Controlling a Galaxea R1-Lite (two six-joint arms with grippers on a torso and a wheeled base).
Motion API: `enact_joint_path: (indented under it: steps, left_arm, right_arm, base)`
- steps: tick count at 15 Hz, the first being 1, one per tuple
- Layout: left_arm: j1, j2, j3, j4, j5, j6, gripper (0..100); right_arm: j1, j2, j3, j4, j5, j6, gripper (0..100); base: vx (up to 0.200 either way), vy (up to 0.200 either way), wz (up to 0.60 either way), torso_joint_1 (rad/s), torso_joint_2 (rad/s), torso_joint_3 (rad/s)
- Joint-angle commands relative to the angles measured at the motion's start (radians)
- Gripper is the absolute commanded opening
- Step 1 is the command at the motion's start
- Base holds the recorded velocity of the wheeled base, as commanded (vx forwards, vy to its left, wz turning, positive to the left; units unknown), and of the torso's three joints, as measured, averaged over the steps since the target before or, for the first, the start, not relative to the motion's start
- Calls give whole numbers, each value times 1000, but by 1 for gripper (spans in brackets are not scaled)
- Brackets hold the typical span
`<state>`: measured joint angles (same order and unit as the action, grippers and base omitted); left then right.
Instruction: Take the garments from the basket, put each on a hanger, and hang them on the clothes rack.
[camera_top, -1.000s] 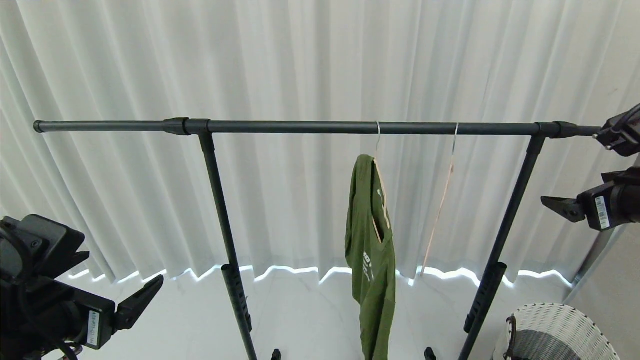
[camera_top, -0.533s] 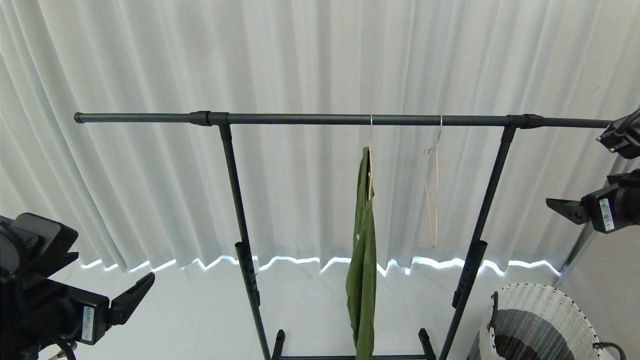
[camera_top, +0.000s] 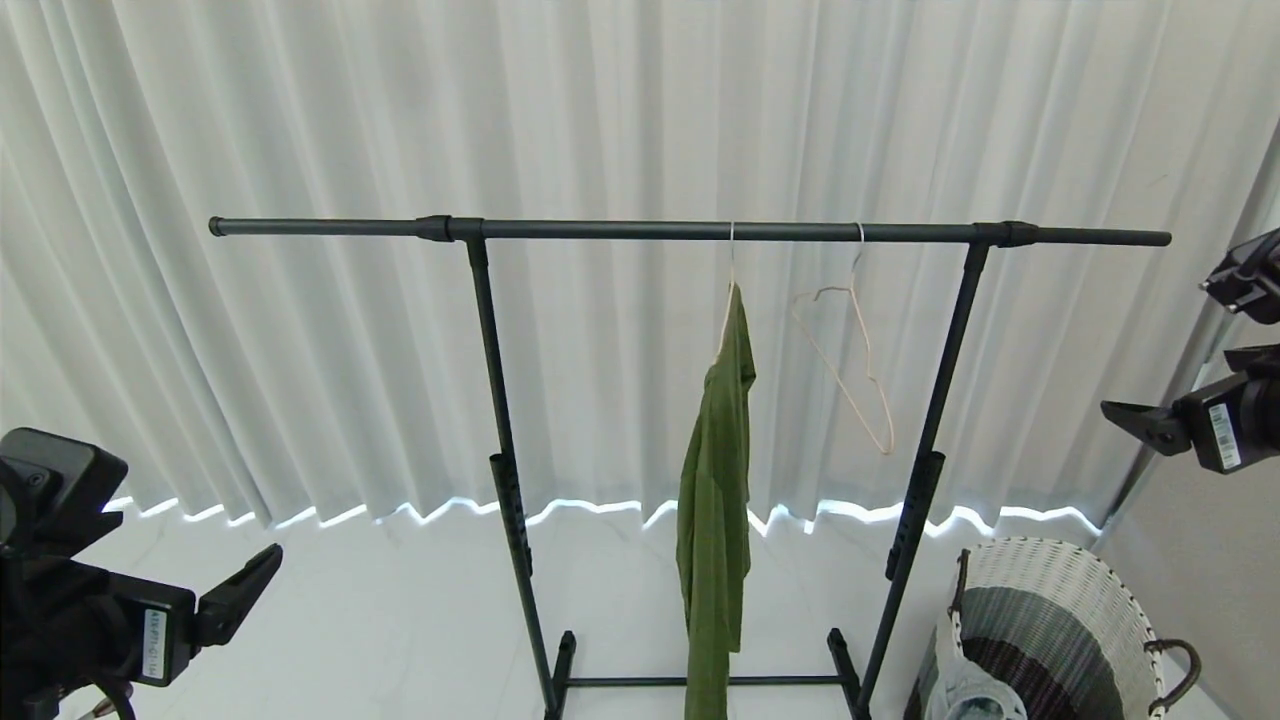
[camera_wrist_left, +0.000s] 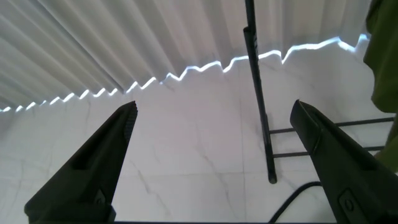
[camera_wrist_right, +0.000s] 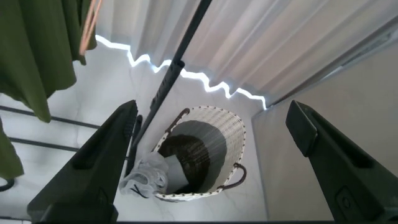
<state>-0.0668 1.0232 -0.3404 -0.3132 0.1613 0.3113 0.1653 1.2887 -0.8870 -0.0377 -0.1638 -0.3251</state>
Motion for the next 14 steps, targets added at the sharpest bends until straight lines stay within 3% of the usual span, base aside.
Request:
enact_joint_path:
  steps: [1, 5, 14]
  left_arm:
    - [1, 3, 0, 0, 0, -1, 100]
    - [1, 3, 1, 0, 0, -1, 100]
    - [2, 2, -2, 0, 0, -3, 100]
  right_arm:
    - [0, 3, 0, 1, 0, 0, 100]
    - [0, 3, 2, 2, -2, 0, 100]
    - [0, 3, 13, 2, 0, 0, 100]
  base:
    - [0, 0, 0, 0, 0, 0]
    - [0, 0, 0, -13, 29, 19]
    - [0, 0, 0, -239, 458, 222]
